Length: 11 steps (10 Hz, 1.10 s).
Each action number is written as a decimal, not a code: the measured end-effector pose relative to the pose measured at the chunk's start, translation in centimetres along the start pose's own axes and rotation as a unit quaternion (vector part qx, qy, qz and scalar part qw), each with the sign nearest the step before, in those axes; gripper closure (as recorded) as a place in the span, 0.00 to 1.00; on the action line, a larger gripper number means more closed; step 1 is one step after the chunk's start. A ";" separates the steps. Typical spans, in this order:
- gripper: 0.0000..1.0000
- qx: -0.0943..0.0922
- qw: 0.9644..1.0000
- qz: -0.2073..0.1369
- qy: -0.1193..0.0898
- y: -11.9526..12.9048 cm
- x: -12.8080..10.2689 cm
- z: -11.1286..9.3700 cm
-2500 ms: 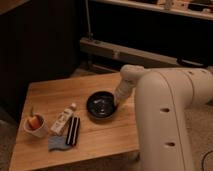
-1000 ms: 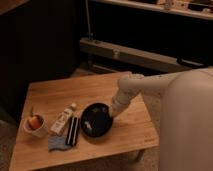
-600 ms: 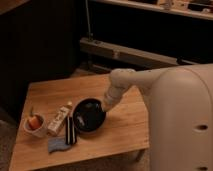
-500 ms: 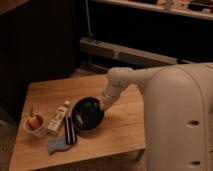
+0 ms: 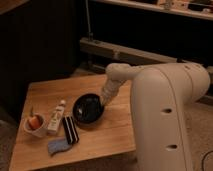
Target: Drag the ceramic bowl in a circle
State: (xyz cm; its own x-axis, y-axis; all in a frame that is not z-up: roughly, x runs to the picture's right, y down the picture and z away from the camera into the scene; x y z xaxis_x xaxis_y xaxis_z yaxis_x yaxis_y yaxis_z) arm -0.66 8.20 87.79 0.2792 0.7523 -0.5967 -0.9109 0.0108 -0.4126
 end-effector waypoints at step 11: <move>0.86 0.046 0.994 0.094 -0.009 -12.4 8.2 -4.2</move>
State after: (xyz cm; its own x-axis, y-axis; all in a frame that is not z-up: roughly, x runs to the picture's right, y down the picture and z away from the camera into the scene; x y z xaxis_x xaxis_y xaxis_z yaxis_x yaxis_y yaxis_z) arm 14.18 11.48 85.14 0.0957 0.7589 -0.6442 -0.9707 -0.0720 -0.2291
